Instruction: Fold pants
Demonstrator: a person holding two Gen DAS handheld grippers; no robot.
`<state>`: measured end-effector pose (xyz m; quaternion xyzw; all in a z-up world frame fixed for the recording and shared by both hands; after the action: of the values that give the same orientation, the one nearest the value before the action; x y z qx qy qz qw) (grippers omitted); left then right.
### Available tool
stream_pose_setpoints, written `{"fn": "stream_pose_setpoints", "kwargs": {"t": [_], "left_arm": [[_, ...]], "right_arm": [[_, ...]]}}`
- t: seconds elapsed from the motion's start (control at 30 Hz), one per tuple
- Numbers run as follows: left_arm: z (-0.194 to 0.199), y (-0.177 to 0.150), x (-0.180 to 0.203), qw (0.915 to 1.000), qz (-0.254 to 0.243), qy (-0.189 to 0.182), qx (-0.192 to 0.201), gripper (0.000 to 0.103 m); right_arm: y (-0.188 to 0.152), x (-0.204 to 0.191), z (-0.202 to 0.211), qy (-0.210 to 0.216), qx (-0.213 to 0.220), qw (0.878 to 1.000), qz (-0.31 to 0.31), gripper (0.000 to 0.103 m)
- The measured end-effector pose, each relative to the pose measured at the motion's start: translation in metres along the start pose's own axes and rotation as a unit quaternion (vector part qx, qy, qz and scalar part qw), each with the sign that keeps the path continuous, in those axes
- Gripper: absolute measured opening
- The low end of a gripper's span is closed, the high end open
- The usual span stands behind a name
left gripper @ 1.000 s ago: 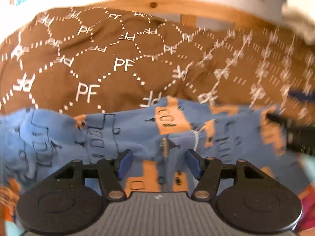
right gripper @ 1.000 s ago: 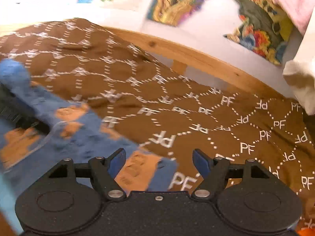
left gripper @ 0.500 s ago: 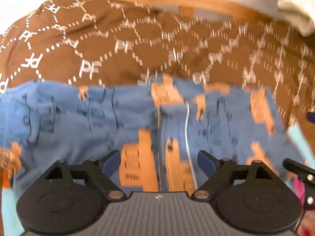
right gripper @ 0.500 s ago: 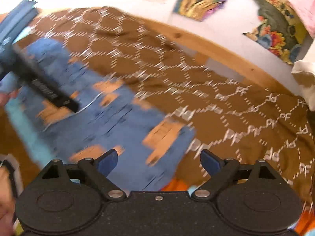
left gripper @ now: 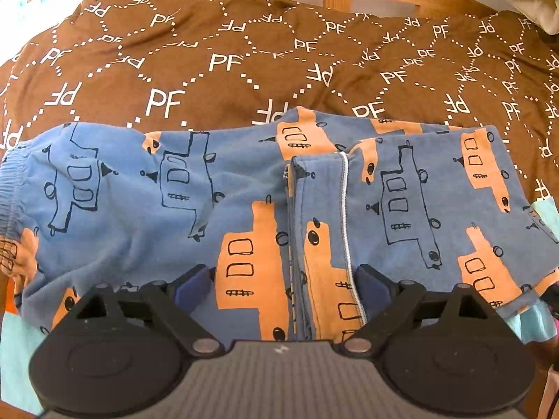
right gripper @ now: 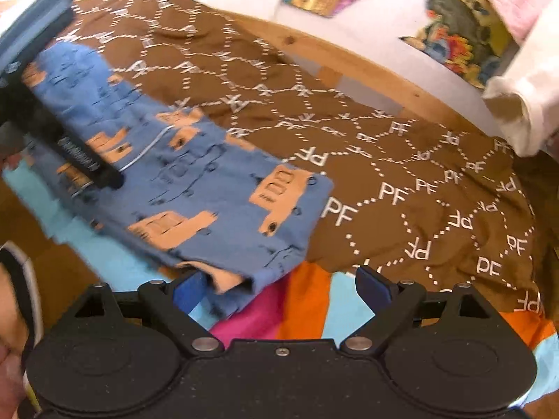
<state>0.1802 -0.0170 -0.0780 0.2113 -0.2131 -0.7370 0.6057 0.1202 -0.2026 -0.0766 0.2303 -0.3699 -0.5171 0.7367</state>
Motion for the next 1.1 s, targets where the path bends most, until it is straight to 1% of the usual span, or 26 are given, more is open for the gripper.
{"fn": "stream_pose_setpoints", "kwargs": {"t": [0.1, 0.17, 0.23, 0.27, 0.37, 0.43, 0.53, 0.6, 0.67, 0.73, 0.8, 0.83, 0.9, 0.97, 1.03, 1.1], "left_arm": [[-0.001, 0.0, 0.001, 1.0, 0.002, 0.002, -0.003, 0.095], [-0.002, 0.001, 0.001, 1.0, 0.001, 0.004, -0.003, 0.095], [-0.003, 0.001, 0.001, 1.0, 0.001, 0.004, -0.003, 0.096], [-0.003, 0.001, 0.001, 1.0, 0.001, 0.004, -0.003, 0.096], [-0.004, 0.001, 0.001, 1.0, 0.002, 0.004, -0.004, 0.097], [-0.005, 0.001, 0.001, 1.0, 0.001, 0.003, -0.004, 0.098], [-0.007, 0.001, -0.001, 1.0, -0.001, 0.002, -0.004, 0.099], [-0.007, 0.001, -0.002, 1.0, -0.001, 0.0, -0.004, 0.099], [-0.007, 0.001, -0.002, 1.0, -0.003, -0.001, -0.003, 0.099], [-0.007, 0.001, -0.002, 1.0, -0.004, -0.001, -0.003, 0.099], [-0.007, 0.001, -0.002, 1.0, -0.004, -0.001, -0.004, 0.099], [-0.007, 0.001, -0.002, 1.0, -0.004, -0.002, -0.005, 0.099], [-0.006, 0.001, -0.003, 1.0, -0.004, -0.004, -0.005, 0.099], [-0.006, 0.001, -0.003, 1.0, -0.003, -0.003, -0.004, 0.099], [-0.007, 0.0, -0.002, 1.0, -0.003, -0.002, -0.002, 0.101], [-0.007, 0.0, -0.002, 1.0, -0.003, -0.001, -0.001, 0.102]], "right_arm": [[0.002, -0.002, -0.006, -0.01, 0.0, 1.0, -0.007, 0.092], [0.002, -0.007, -0.005, -0.018, 0.002, 1.0, 0.006, 0.092], [-0.003, -0.007, -0.003, -0.051, 0.002, 0.998, 0.023, 0.092], [-0.005, -0.002, -0.001, -0.07, 0.002, 0.997, 0.018, 0.092], [-0.009, 0.018, 0.01, -0.11, -0.002, 0.994, -0.02, 0.092], [-0.012, 0.027, 0.014, -0.118, -0.008, 0.992, -0.034, 0.095], [-0.02, 0.03, 0.016, -0.123, -0.025, 0.991, -0.043, 0.095], [-0.026, 0.032, 0.019, -0.138, -0.036, 0.989, -0.045, 0.094], [-0.028, 0.032, 0.023, -0.132, -0.034, 0.989, -0.058, 0.094], [-0.024, 0.029, 0.032, -0.107, -0.002, 0.991, -0.076, 0.096], [-0.014, 0.018, 0.035, -0.09, 0.021, 0.994, -0.058, 0.098], [-0.01, 0.011, 0.033, -0.085, 0.025, 0.995, -0.042, 0.098], [-0.008, -0.001, 0.022, -0.071, 0.011, 0.997, -0.024, 0.098], [-0.013, -0.005, 0.012, -0.069, -0.01, 0.997, -0.021, 0.096], [-0.021, 0.003, 0.009, -0.092, -0.03, 0.995, -0.029, 0.095], [-0.028, 0.023, 0.013, -0.119, -0.041, 0.99, -0.057, 0.096]]}}
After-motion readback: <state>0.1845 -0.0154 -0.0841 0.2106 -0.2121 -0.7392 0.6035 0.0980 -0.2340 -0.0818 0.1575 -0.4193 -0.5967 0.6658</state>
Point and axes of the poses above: each gripper's, at about its wrist camera, not at the fingertips, and z roughly against the way its jaws point, x to its right, y to its top, the point moved 7 cm from there along -z, roughly the way its jaws point
